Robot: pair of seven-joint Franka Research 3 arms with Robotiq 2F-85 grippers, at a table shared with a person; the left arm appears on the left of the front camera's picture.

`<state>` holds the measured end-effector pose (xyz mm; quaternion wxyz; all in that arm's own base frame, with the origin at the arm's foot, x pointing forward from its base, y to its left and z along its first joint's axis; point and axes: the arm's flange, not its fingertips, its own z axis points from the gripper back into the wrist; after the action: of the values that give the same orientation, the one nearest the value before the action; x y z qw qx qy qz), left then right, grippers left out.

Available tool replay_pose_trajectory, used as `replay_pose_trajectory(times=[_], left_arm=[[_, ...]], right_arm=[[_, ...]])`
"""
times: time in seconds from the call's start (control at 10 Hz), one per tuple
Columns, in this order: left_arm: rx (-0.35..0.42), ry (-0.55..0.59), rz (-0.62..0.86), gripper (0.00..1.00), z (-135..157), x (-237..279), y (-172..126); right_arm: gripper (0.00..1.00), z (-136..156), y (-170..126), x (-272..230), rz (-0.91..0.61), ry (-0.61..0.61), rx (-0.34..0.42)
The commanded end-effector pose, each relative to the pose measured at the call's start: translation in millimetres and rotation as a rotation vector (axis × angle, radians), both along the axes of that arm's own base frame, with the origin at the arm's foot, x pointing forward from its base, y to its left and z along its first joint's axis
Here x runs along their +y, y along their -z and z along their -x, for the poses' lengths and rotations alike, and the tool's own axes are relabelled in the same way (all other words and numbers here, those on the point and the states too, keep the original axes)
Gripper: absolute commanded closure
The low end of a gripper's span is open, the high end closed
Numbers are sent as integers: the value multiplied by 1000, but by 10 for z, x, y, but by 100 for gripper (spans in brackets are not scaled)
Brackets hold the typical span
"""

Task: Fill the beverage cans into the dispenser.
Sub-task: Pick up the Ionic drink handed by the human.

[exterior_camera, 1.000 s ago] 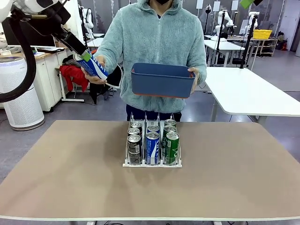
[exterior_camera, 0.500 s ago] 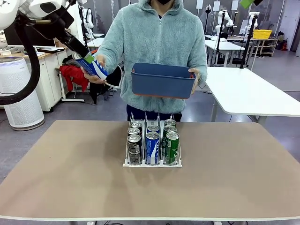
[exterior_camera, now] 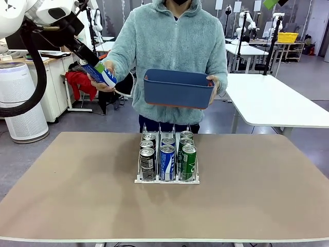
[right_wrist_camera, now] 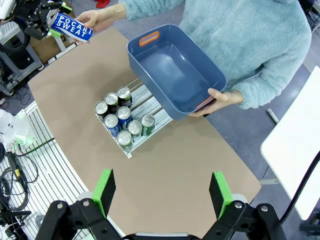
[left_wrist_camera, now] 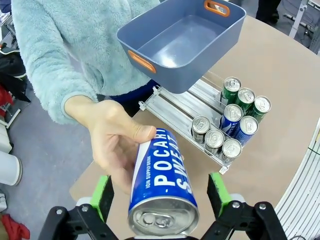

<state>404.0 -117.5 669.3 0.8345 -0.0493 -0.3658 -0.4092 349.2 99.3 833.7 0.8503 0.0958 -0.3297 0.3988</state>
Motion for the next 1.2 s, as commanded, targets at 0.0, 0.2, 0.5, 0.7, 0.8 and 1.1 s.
replay_pose_trajectory(times=[0.0,0.2,0.5,0.7,0.8,1.1], left_arm=[[0,-6,1,0,3,10,-7],[0,0,0,60,2,-6,-3],[55,-59,-5,62,45,2,-31],[68,-81,-5,100,58,-3,-40],[64,-84,-11,100,57,12,-48],[59,-76,-20,100,67,21,-59]], right_arm=[[0,-3,2,11,2,1,1],[0,-3,2,11,2,1,1],[0,-3,2,11,2,1,1],[0,-3,2,11,2,1,1],[0,-3,2,11,2,1,1],[0,-3,2,11,2,1,1]])
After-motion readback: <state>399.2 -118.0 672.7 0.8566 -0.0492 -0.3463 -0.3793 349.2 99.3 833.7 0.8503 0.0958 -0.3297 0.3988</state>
